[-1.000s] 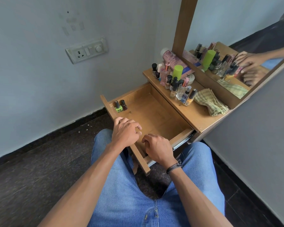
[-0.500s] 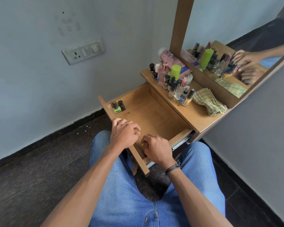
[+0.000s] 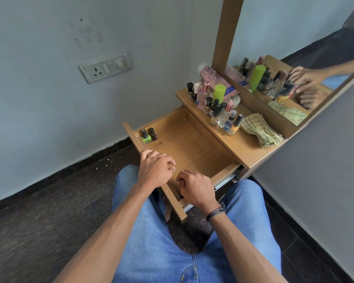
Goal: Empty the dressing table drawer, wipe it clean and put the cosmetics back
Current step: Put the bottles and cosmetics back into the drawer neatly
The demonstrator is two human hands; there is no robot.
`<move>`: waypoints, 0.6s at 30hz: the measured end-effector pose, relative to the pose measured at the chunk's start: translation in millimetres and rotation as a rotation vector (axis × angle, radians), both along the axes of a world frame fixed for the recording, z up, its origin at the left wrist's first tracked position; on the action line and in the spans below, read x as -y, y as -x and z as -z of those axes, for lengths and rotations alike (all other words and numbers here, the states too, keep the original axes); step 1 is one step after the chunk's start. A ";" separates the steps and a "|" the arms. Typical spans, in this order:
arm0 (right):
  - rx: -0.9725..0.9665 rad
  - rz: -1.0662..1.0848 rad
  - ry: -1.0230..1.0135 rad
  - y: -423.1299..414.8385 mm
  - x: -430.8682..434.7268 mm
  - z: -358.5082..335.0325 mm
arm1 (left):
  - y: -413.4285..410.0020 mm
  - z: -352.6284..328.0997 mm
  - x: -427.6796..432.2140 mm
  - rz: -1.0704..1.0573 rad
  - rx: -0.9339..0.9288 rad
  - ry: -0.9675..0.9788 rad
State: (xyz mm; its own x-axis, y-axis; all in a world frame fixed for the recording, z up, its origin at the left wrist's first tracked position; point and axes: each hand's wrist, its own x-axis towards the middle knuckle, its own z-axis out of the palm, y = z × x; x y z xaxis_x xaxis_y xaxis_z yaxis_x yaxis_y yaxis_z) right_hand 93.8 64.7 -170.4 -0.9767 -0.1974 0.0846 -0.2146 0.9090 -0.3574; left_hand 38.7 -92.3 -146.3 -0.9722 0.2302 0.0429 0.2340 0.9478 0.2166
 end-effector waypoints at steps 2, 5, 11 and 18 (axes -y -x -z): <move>0.004 -0.002 -0.002 0.0 -0.3 -0.6 | 0.0 -0.3 -0.3 0.000 0.002 -0.002; 0.004 -0.005 -0.004 0.0 -0.8 -0.5 | -0.7 -0.3 0.2 0.001 0.000 -0.002; 0.008 -0.004 0.006 0.4 -0.1 0.2 | -0.4 -0.5 -0.3 -0.001 -0.005 -0.001; 0.003 -0.001 0.016 0.8 0.0 1.0 | -0.7 0.8 0.1 -0.004 -0.018 -0.005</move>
State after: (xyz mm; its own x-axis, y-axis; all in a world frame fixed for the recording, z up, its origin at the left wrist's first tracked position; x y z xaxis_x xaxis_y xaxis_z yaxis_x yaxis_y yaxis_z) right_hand 93.0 64.7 -171.4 -0.9767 -0.1972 0.0846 -0.2146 0.9029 -0.3726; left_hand 39.4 -92.4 -147.2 -0.9721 0.2262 0.0613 0.2342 0.9477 0.2167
